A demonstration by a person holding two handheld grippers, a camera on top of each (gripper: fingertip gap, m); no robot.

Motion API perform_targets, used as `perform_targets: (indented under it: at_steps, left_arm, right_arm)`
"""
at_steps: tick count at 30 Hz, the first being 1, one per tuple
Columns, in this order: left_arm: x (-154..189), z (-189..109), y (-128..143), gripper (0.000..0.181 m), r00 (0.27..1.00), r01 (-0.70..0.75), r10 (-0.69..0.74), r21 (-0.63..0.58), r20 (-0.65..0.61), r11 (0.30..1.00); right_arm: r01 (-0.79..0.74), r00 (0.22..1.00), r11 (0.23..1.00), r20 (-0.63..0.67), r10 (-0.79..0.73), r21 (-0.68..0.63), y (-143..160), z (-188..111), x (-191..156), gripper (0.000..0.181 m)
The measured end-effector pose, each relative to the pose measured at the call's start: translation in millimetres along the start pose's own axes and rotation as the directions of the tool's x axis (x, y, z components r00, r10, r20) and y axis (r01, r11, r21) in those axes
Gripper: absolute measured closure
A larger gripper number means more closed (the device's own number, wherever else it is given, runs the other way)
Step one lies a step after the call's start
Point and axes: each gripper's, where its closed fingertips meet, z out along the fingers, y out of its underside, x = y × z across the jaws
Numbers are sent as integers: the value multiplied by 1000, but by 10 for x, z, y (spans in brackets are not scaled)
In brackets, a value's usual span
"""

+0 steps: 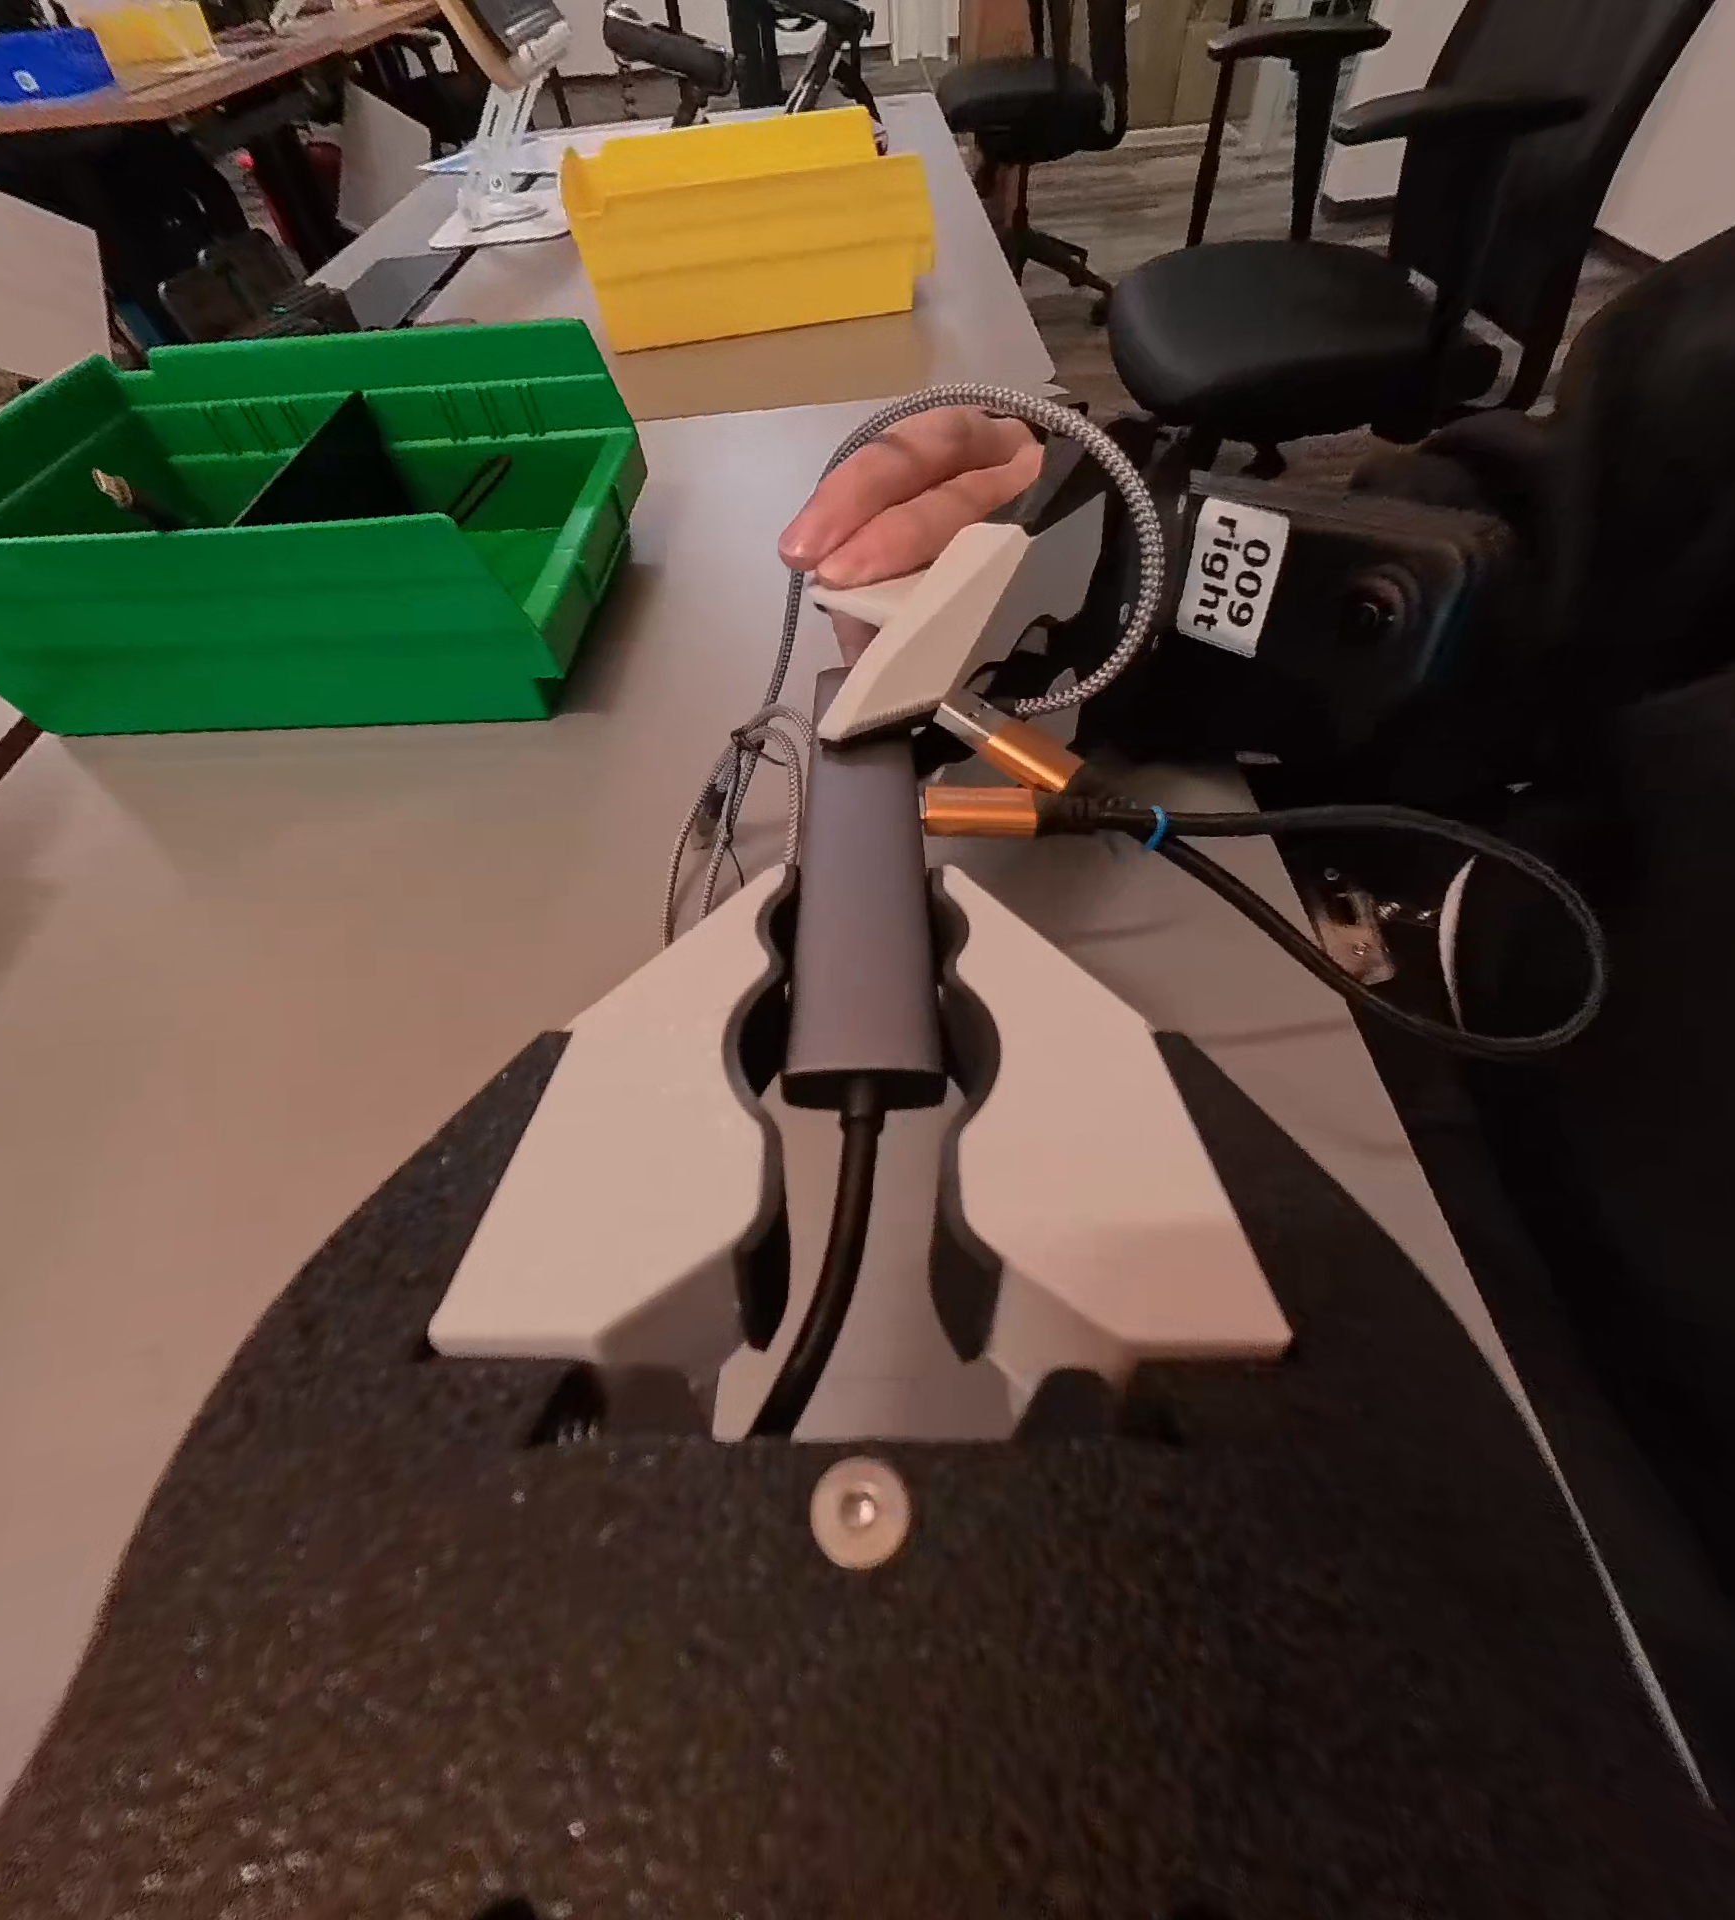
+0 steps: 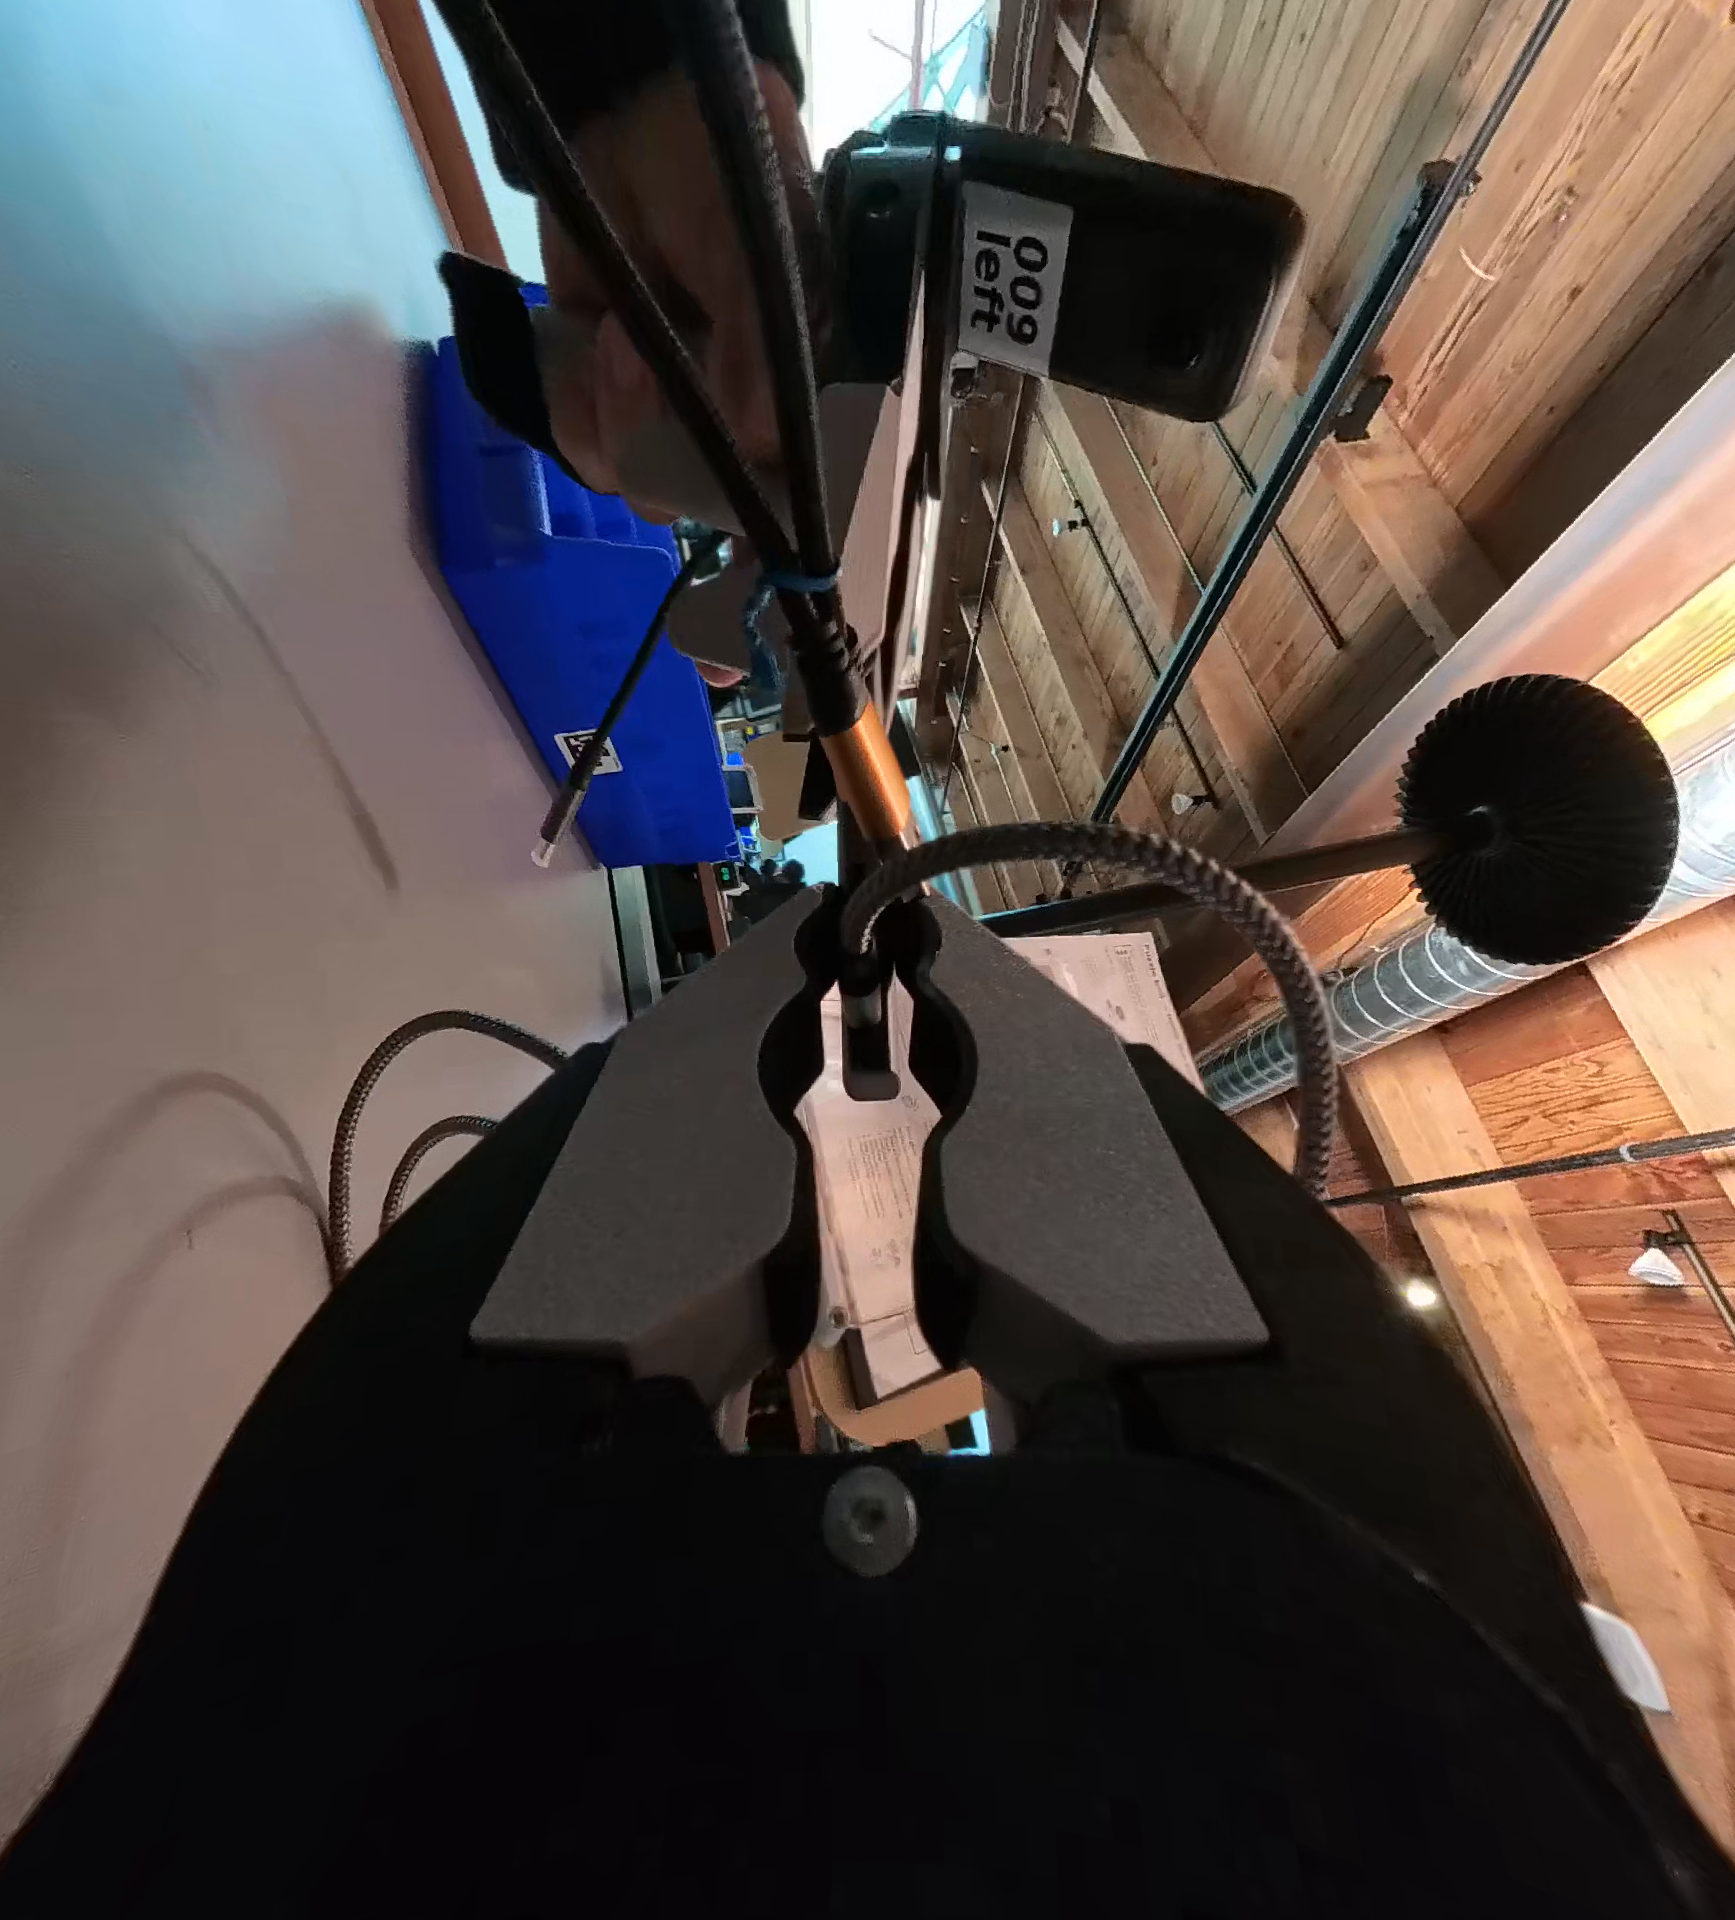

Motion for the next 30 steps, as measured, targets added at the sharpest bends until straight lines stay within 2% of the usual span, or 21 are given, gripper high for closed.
perform_targets:
  at_steps: [6, 14, 18, 20, 21, 22, 23, 25, 28, 29, 30]
  left_arm:
    - [-16, 3, -68, 160, 997, 76, -76, 101, -1, 992]
    - [-80, 46, -13, 160, 989, 137, -140, 74, 43, 988]
    - [-102, 63, -12, 160, 986, 150, -156, 85, 65, 985]
    - [-190, 25, -18, 160, 982, 126, -138, 103, 128, 987]
    - [-285, -34, -41, 160, 973, 119, -142, 127, 184, 985]
    - [-396, -124, -84, 160, 956, 119, -158, 169, 246, 979]
    - [-513, -236, -126, 160, 932, 122, -187, 215, 311, 969]
    - [-724, -472, -154, 160, 861, 88, -204, 259, 465, 962]
    - [-904, -724, -61, 160, 712, -8, -123, 183, 691, 983]
    - [-925, -768, -40, 160, 670, -36, -94, 158, 737, 987]
    - [-933, -794, -24, 160, 636, -57, -75, 144, 768, 988]
  right_arm:
    - [-53, 998, 999, 17, 53, 1, 19, 3, -20, 173]
    - [-106, 993, 994, 47, 107, -22, 95, 10, -71, 173]
    - [-210, 976, 978, 57, 211, -22, 128, 17, -60, 173]
    - [-284, 958, 959, 39, 285, -24, 170, 13, -26, 171]
    - [-348, 936, 937, 41, 349, -34, 215, 7, -21, 160]
    - [-440, 895, 896, 49, 443, -57, 281, 4, -30, 142]
    - [-546, 831, 833, 61, 552, -92, 352, 0, -59, 132]
    - [-757, 638, 640, 65, 768, -131, 386, 3, -67, 107]
    - [-945, 277, 292, 115, 954, -144, 159, 79, 98, 97]
    - [-961, 218, 230, 92, 972, -152, 117, 123, 203, 98]
    - [-967, 205, 211, 56, 977, -142, 83, 164, 336, 101]
